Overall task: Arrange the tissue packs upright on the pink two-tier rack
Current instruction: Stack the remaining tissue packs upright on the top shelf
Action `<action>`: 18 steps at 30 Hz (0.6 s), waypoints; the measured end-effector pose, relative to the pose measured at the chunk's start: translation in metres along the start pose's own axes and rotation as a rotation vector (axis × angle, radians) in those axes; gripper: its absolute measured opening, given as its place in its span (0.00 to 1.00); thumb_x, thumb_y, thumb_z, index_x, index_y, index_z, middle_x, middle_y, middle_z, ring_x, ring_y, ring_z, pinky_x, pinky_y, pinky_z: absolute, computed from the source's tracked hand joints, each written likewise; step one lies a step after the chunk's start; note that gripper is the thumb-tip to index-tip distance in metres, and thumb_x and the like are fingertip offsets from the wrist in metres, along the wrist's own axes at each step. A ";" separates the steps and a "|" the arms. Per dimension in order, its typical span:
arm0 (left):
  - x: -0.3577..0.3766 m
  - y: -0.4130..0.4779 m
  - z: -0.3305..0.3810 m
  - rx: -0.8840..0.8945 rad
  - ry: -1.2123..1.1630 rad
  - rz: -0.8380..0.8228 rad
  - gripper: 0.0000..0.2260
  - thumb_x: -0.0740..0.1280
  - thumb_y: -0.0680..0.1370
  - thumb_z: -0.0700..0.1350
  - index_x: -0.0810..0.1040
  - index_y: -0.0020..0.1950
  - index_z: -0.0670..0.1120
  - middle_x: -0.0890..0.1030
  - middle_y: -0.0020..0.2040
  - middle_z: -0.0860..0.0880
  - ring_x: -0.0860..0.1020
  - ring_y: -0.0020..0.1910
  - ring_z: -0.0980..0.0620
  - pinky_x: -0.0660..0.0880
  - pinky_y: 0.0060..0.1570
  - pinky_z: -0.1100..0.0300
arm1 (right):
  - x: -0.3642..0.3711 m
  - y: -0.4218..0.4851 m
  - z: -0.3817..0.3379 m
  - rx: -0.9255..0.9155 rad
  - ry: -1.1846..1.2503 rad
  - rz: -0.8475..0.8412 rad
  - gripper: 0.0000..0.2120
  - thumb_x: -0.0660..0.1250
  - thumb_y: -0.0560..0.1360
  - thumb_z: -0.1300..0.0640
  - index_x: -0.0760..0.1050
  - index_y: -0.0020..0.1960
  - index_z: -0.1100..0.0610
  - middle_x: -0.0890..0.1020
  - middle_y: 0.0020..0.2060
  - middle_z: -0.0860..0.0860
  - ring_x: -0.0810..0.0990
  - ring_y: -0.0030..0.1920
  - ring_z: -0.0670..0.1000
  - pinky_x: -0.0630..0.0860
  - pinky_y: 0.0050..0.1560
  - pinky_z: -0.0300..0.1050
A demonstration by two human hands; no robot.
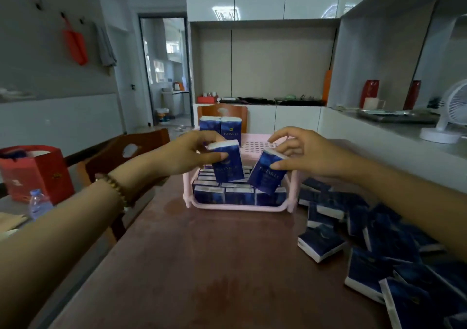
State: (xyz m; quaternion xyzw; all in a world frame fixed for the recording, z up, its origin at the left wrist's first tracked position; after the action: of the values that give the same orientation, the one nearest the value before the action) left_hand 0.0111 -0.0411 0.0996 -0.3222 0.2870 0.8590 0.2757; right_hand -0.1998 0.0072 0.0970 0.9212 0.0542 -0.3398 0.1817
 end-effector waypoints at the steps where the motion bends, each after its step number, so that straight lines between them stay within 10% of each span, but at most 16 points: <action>1: -0.011 0.004 0.002 0.013 0.037 -0.003 0.07 0.65 0.77 0.46 0.77 0.55 0.50 0.80 0.55 0.51 0.79 0.55 0.51 0.79 0.50 0.53 | -0.003 0.009 -0.007 -0.024 -0.018 0.008 0.18 0.74 0.68 0.61 0.73 0.55 0.51 0.82 0.48 0.49 0.81 0.51 0.47 0.79 0.52 0.43; 11: -0.087 0.051 -0.005 0.046 0.243 0.265 0.06 0.70 0.74 0.44 0.76 0.49 0.49 0.79 0.48 0.51 0.80 0.45 0.51 0.77 0.42 0.61 | -0.023 0.090 -0.038 -0.196 -0.152 0.171 0.13 0.73 0.69 0.61 0.76 0.51 0.51 0.79 0.45 0.41 0.76 0.46 0.41 0.72 0.44 0.25; 18: -0.086 0.075 -0.051 -0.007 0.301 0.279 0.09 0.72 0.72 0.44 0.79 0.50 0.44 0.79 0.49 0.49 0.80 0.46 0.49 0.80 0.48 0.51 | -0.006 0.132 -0.013 -0.152 -0.194 0.144 0.13 0.74 0.68 0.61 0.78 0.50 0.52 0.80 0.47 0.51 0.78 0.50 0.52 0.74 0.51 0.40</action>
State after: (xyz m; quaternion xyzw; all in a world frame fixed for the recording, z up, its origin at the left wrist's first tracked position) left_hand 0.0366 -0.1519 0.1521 -0.4051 0.3638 0.8320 0.1066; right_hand -0.1672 -0.1103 0.1490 0.8691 -0.0042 -0.4082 0.2792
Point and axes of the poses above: each hand's wrist, its own y-axis towards the middle knuckle, its own x-axis out of the palm, z = x × y, the point moved 6 cm from there along y, towards the middle knuckle
